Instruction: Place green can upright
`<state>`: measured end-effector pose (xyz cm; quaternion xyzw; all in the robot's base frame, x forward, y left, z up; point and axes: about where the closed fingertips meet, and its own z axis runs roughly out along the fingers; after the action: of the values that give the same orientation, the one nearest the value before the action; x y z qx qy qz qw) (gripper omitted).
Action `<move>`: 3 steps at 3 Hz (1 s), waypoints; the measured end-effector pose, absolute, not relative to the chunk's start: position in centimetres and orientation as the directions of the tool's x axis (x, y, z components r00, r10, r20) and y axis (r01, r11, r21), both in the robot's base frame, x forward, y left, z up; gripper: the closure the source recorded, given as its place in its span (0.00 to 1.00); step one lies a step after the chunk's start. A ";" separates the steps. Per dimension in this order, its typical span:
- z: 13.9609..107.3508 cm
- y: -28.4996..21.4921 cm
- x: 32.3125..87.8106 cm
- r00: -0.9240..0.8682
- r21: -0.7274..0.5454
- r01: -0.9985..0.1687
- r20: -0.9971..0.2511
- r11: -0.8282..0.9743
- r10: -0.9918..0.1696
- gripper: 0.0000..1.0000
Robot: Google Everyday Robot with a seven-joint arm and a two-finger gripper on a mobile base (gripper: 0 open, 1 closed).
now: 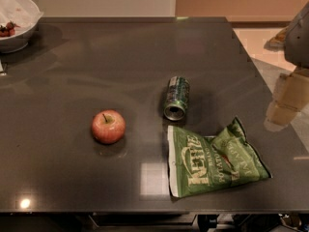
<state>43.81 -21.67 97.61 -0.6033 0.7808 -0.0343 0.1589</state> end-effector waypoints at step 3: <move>97.7 -19.6 46.2 -0.086 -0.263 -0.954 -0.209 0.141 -0.974 0.00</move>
Offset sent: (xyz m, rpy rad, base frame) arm 0.0073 0.0029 -0.0014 -0.0016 0.0088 0.0432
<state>46.18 -19.64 97.69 -0.6546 0.7365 -0.0292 0.1681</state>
